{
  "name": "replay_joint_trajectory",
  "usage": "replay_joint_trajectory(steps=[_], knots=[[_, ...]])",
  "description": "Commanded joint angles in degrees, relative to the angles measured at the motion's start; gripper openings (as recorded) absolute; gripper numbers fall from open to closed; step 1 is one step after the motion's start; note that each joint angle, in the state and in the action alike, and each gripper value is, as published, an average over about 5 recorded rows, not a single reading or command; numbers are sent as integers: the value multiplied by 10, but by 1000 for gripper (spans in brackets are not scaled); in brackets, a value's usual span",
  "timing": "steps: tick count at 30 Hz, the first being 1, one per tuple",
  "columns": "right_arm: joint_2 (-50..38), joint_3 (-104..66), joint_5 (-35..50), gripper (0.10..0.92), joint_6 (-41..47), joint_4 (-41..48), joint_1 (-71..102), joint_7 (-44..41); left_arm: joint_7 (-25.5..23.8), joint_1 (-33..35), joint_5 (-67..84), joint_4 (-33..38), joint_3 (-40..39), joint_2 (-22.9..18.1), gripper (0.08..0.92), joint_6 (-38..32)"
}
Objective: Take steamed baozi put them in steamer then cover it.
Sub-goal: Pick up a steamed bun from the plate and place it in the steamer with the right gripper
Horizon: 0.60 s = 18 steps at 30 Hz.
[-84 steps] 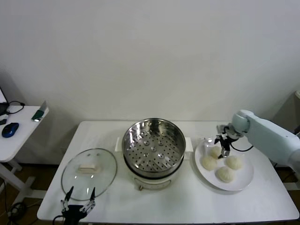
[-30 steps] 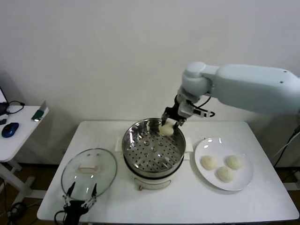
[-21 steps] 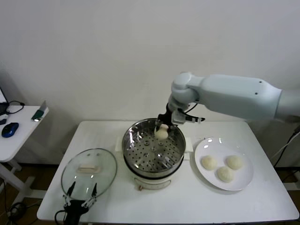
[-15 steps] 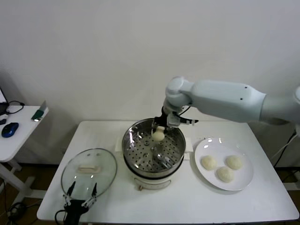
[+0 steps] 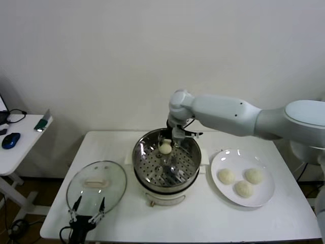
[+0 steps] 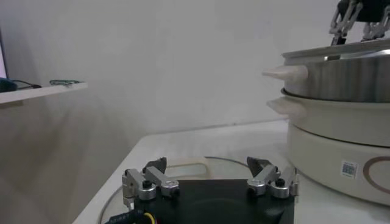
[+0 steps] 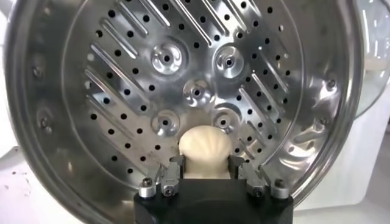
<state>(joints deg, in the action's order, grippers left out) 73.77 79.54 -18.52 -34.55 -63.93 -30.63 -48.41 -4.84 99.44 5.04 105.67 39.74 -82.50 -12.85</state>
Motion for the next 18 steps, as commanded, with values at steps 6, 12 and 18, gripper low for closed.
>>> replay_joint_trajectory(steps=[6,12,18], knots=[[14,9,14,526,-6,23,6,-4,0,-3,2,-4,0,0,823,-3],[11,17,35,687,-11,20,-5,9,0,-4,4,-3,0,-1,823,-1],[-10,39,100,813,-23,-11,-61,15,-1,-3,3,3,-2,-2,823,1]])
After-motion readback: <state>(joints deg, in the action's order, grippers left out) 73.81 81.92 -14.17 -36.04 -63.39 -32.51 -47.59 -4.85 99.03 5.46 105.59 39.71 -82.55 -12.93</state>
